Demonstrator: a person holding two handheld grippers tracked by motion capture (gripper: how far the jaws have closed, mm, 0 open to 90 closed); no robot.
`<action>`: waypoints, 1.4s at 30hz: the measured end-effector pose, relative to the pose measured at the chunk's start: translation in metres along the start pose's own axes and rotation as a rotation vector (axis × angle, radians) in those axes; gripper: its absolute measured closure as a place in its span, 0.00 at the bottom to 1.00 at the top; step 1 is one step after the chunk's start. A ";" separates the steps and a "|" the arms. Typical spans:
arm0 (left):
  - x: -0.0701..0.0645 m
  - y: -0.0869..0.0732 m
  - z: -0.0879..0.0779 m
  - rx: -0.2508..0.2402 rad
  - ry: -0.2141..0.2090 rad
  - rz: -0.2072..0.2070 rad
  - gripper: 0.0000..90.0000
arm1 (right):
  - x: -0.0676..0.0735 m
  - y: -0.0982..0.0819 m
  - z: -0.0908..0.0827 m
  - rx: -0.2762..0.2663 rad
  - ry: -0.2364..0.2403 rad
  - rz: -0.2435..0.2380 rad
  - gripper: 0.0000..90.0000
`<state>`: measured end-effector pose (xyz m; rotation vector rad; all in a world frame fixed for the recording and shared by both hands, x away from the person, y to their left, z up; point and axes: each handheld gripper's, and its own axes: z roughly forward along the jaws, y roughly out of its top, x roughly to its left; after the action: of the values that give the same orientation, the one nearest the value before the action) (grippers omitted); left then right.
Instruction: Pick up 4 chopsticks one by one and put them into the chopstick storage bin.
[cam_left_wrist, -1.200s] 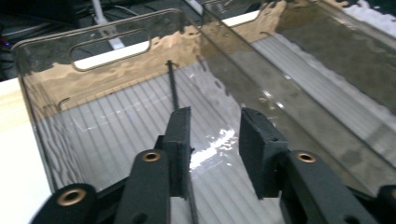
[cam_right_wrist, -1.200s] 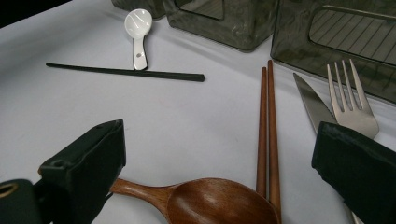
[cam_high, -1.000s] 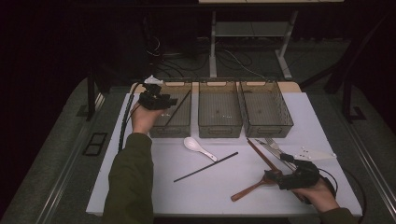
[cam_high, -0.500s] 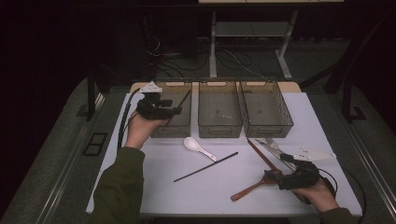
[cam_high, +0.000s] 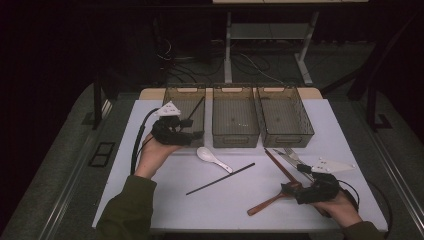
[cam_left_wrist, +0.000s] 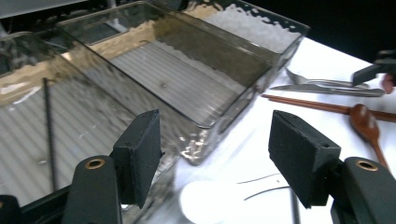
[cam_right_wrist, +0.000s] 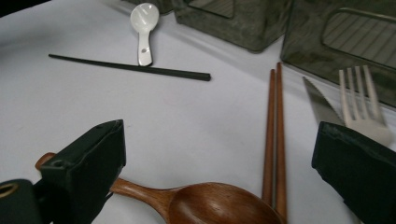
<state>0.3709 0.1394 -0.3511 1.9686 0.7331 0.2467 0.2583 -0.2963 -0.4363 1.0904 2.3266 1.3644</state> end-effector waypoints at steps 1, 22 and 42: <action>-0.003 -0.002 0.001 0.003 -0.002 0.003 0.37 | 0.001 0.000 0.002 0.006 0.007 -0.007 0.04; -0.045 -0.047 0.017 0.054 -0.073 0.065 0.31 | 0.010 -0.001 0.003 0.022 0.007 -0.040 0.04; -0.064 -0.067 0.048 0.150 -0.146 0.097 0.74 | 0.008 -0.001 0.001 0.017 -0.002 -0.026 0.04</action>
<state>0.3155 0.0891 -0.4241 2.1418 0.5766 0.1063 0.2529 -0.2907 -0.4366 1.0625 2.3470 1.3358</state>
